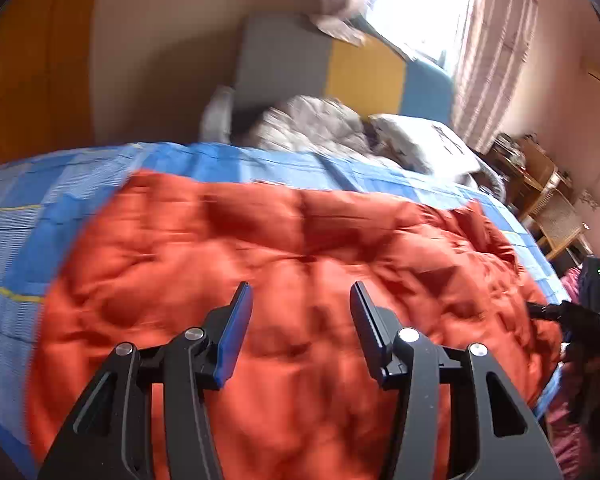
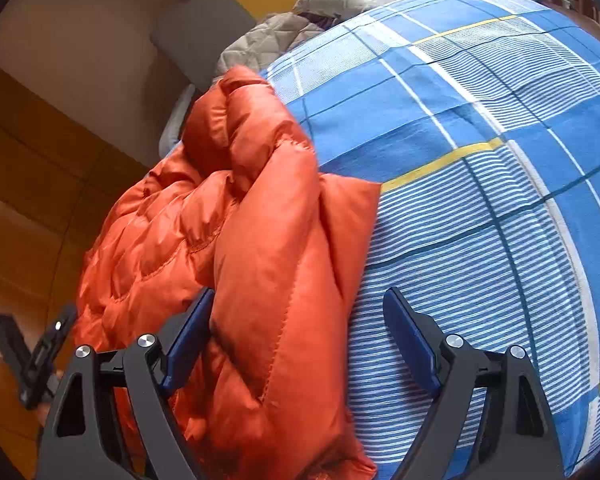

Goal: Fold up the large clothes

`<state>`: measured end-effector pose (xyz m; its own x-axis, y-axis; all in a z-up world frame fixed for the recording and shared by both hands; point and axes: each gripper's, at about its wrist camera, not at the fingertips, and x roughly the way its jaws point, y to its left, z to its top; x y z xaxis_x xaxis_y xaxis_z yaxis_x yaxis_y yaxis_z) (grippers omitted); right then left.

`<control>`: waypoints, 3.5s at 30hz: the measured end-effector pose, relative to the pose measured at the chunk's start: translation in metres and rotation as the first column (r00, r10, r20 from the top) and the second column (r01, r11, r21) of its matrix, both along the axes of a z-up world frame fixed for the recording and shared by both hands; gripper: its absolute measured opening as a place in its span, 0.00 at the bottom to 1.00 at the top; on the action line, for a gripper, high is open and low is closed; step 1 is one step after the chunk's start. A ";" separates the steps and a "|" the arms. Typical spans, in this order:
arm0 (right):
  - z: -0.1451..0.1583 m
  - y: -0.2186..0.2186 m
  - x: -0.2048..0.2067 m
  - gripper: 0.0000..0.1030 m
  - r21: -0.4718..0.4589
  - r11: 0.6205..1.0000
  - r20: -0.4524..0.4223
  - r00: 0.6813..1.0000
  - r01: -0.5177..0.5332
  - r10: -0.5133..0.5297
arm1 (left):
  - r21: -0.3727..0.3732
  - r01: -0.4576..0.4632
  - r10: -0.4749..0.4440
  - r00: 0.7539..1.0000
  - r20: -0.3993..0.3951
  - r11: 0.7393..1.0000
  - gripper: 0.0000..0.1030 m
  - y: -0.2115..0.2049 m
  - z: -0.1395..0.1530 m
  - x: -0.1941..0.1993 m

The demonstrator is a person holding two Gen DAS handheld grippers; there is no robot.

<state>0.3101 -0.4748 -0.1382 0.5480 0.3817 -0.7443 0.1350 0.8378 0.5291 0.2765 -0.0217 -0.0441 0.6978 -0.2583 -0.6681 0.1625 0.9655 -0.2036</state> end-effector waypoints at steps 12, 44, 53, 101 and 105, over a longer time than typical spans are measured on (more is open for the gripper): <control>-0.007 0.006 0.002 0.61 0.088 0.992 -0.017 0.996 -0.090 0.092 | 0.117 -0.024 0.035 0.996 -0.088 0.993 0.50 -0.043 -0.051 0.044; 0.157 0.170 -0.015 0.14 -0.088 0.982 0.141 0.974 -0.167 0.178 | 0.043 -0.033 0.037 0.994 -0.103 0.999 0.43 -0.028 -0.045 0.037; 0.162 0.181 -0.023 0.14 -0.137 0.986 0.139 0.984 -0.092 0.111 | -0.063 -0.051 0.047 0.997 -0.061 0.997 0.34 0.001 -0.020 0.013; 0.042 0.383 -0.005 0.14 0.099 0.980 0.067 0.984 -0.173 0.167 | -0.467 -0.202 0.161 0.979 -0.126 0.861 0.22 0.219 -0.044 -0.068; 0.039 0.383 -0.007 0.14 0.086 0.983 0.074 0.985 -0.164 0.158 | -0.540 -0.143 0.115 0.990 -0.084 0.829 0.26 0.221 -0.033 -0.068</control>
